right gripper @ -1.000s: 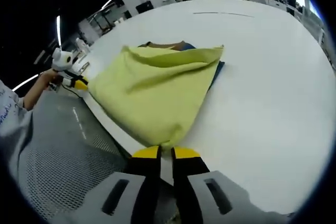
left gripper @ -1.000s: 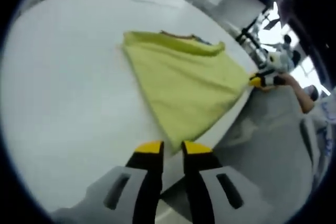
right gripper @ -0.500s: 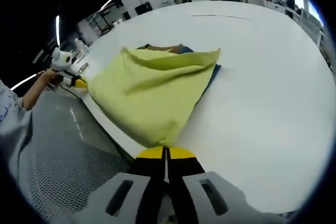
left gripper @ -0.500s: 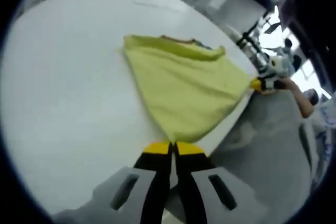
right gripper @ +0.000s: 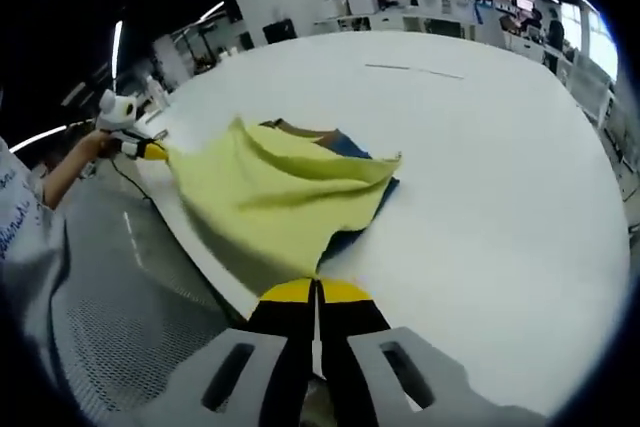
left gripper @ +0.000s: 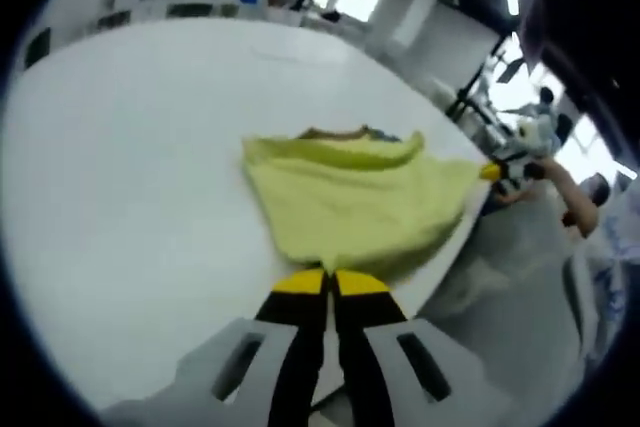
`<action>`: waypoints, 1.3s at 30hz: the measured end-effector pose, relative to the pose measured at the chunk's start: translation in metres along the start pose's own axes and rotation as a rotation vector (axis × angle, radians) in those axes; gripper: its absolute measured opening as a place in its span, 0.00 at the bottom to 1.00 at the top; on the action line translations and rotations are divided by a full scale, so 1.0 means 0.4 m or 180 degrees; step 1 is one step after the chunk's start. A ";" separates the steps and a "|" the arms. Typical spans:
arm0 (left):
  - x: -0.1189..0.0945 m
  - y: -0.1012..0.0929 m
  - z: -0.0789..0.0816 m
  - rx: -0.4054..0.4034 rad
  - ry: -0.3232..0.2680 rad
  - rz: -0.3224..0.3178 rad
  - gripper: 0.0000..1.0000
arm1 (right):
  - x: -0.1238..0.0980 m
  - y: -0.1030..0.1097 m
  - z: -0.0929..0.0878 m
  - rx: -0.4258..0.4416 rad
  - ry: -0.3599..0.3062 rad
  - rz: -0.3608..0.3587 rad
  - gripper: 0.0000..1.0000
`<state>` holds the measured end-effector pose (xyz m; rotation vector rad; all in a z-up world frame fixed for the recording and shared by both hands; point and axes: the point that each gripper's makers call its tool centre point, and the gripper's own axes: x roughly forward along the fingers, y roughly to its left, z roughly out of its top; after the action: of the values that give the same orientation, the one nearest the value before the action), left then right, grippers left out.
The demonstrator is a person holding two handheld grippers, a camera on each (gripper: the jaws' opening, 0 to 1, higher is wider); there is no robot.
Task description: Fold the garment on the visible template until the final outline fits inside the template.
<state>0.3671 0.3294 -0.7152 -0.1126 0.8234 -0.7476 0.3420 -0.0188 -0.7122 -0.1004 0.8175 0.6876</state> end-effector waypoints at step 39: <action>-0.029 -0.070 -0.245 0.0837 0.1645 -0.0273 0.00 | -0.018 0.048 -0.160 -0.0110 0.0804 0.0108 0.01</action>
<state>0.2778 0.3341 -0.7652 0.2948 1.2046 -0.9776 0.2861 -0.0291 -0.7483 -0.2080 1.0515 0.7300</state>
